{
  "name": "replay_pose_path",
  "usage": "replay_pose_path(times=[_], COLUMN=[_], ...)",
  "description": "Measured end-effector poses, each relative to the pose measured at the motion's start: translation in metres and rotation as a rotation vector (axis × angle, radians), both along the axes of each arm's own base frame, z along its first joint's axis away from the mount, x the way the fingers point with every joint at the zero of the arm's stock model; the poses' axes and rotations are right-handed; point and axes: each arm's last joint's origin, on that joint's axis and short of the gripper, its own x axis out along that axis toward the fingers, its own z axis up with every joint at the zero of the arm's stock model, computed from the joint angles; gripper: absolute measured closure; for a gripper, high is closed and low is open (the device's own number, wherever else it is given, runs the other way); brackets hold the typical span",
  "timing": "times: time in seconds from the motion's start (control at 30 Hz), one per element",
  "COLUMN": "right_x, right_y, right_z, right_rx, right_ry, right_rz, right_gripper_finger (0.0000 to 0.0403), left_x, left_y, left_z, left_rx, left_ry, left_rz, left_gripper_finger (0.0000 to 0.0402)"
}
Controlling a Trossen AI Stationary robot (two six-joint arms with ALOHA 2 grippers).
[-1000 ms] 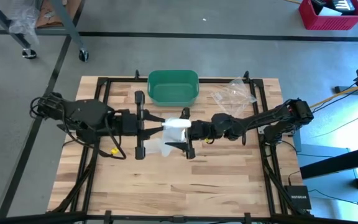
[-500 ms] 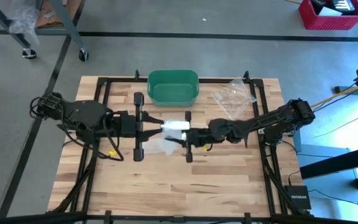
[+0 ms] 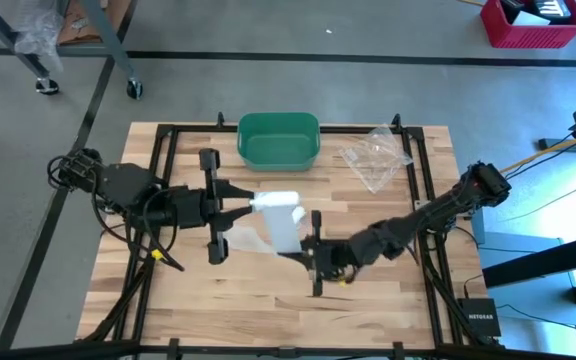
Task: Roll bandage
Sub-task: Roll the bottom white bandage
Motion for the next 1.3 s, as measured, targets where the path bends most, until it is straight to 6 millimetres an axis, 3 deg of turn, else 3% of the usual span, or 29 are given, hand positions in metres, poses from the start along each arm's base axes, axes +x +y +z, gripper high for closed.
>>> replay_pose_path(times=[0.13, 0.37, 0.67, 0.9, 1.07, 1.3], right_x=[-0.008, -0.025, -0.045, -0.052, -0.045, -0.028], right_y=[0.017, 0.051, 0.08, 0.101, 0.104, 0.073], right_z=[0.006, 0.036, 0.059, 0.08, 0.105, 0.146], right_rx=[-0.009, 0.032, 0.066, 0.088, 0.135, 0.213], right_ry=[0.018, 0.004, -0.04, -0.068, -0.098, -0.176], right_rz=[0.022, 0.126, 0.213, 0.232, 0.21, 0.11], right_gripper_finger=[0.0398, 0.0397, 0.0399, 0.0397, 0.0397, 0.0396], left_x=[0.0, 0.008, 0.025, 0.022, 0.021, 0.016], left_y=[0.002, 0.002, -0.005, -0.005, -0.018, -0.038], left_z=[-0.001, -0.017, -0.064, -0.1, -0.133, -0.175], left_rx=[0.039, 0.106, 0.191, 0.198, 0.217, 0.16], left_ry=[0.022, 0.086, 0.212, 0.301, 0.374, 0.378], left_rz=[0.077, 0.177, 0.22, 0.298, 0.259, 0.198], left_gripper_finger=[0.0357, 0.036, 0.0373, 0.037, 0.037, 0.0369])
